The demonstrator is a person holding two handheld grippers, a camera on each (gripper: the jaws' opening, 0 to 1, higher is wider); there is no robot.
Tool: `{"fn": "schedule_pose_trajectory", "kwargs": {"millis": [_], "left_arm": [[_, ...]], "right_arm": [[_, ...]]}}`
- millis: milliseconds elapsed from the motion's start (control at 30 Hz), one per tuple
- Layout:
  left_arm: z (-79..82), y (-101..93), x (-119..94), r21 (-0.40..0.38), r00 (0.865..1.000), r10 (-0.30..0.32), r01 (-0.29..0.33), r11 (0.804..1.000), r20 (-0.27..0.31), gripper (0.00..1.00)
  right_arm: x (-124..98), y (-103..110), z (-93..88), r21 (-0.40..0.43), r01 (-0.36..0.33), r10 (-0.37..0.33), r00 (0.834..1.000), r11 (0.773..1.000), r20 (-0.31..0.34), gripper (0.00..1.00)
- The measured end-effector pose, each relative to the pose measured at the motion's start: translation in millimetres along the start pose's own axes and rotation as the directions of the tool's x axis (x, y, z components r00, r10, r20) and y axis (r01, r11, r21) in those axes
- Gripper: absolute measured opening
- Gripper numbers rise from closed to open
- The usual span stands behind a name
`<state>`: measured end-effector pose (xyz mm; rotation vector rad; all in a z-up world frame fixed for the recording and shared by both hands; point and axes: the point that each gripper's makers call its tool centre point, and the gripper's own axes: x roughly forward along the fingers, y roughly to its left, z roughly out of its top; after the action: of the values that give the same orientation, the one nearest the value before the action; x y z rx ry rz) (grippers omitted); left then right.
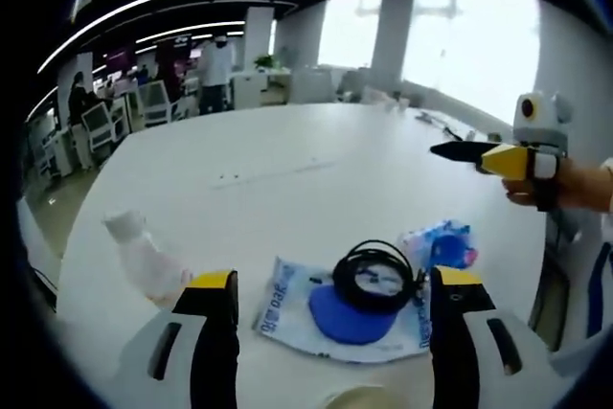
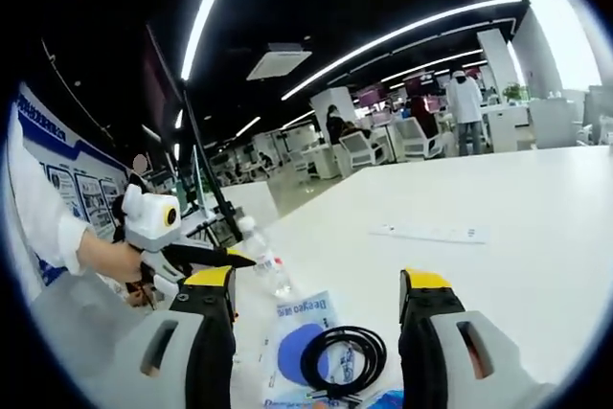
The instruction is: Arrange the tabletop items into an orderly group along one side of the table until the central work area is clear of visible clutter.
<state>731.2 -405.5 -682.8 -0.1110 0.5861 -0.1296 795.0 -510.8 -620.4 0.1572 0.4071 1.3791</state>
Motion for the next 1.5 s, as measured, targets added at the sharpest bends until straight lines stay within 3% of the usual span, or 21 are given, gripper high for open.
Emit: {"fn": "schedule_pose_trajectory", "kwargs": {"millis": [433, 667, 833, 1033, 1133, 1333, 1500], "left_arm": [[-12.8, -25.0, 35, -0.026, 0.996, -0.052, 0.050, 0.998, -0.079, 0.78], [-21.9, -37.3, 47, -0.043, 0.989, -0.080, 0.075, 0.996, -0.121, 0.70], [-25.8, -39.7, 54, -0.087, 0.988, -0.076, 0.064, 0.994, -0.135, 0.71], [-38.1, -32.9, 59, -0.143, 0.980, -0.040, 0.012, 0.990, -0.194, 0.70], [-47.9, -28.4, 65, -0.161, 0.971, -0.032, -0.007, 0.987, -0.236, 0.67], [-53.3, -24.1, 75, -0.185, 0.967, -0.031, -0.016, 0.983, -0.251, 0.63], [-65.2, -29.9, 82, -0.224, 0.950, -0.056, -0.015, 0.974, -0.307, 0.59]], "right_arm": [[-2, -18, -24.0, 0.033, -0.014, 0.015, 0.999, 0.999, -0.031, 0.64], [0, -27, -41.5, 0.056, -0.008, 0.011, 0.998, 0.998, -0.065, 0.62], [9, -25, -49.6, 0.050, -0.022, 0.027, 0.995, 0.999, -0.099, 0.61], [23, -29, -65.3, 0.059, -0.013, 0.023, 0.986, 0.998, -0.166, 0.55], [30, -28, -76.6, 0.053, -0.012, 0.023, 0.976, 0.999, -0.214, 0.54], [44, -30, -95.8, 0.000, -0.030, 0.029, 0.957, 1.000, -0.290, 0.54], [48, -45, -117.6, 0.001, 0.011, -0.010, 0.921, 1.000, -0.389, 0.50]]}}
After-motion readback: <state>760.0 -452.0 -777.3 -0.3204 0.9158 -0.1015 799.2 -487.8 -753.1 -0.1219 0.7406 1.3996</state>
